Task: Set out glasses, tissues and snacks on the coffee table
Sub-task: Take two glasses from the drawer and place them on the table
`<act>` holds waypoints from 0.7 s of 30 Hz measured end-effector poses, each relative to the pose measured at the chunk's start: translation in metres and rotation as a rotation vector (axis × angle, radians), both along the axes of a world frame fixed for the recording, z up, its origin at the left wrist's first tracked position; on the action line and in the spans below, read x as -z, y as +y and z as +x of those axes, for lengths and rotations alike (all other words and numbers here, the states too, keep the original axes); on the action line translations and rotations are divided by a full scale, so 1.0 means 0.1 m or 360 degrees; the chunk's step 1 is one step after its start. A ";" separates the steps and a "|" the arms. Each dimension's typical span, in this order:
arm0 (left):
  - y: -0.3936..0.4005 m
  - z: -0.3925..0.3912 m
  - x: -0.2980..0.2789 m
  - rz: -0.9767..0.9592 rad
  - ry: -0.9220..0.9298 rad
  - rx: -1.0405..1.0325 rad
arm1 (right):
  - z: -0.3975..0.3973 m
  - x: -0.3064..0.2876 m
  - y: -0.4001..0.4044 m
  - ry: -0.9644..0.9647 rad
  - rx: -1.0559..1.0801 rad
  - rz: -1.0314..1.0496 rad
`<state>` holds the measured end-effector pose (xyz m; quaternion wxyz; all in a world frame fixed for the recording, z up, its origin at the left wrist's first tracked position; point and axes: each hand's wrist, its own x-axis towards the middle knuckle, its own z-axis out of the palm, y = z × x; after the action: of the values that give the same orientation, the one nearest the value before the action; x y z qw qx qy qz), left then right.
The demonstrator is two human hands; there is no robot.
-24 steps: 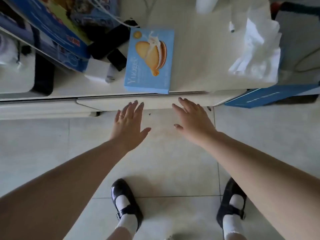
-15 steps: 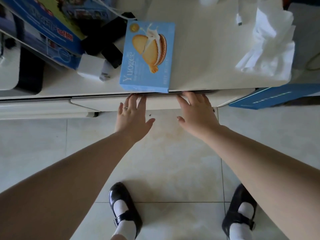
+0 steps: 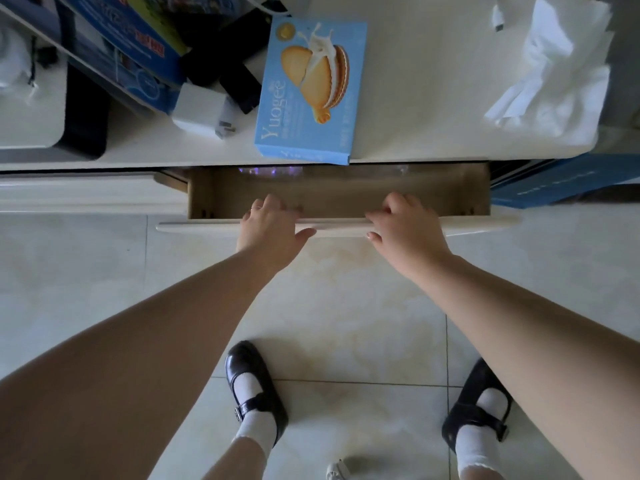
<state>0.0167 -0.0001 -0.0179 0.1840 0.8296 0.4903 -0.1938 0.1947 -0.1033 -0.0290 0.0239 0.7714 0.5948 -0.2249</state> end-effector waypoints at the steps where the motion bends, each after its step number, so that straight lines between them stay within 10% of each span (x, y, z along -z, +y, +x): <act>1: -0.06 -0.05 0.01 -0.0041 -0.0024 0.0002 | -0.02 0.01 -0.07 0.0058 0.0022 -0.0001; 21: -0.99 -0.73 0.11 -0.0384 -0.0050 -0.0141 | -0.54 -0.02 -0.99 0.0395 0.0065 -0.0415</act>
<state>-0.0565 -0.0995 -0.0291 0.2984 0.7819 0.4966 -0.2300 0.1407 -0.2028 -0.0272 0.0456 0.7401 0.5431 -0.3939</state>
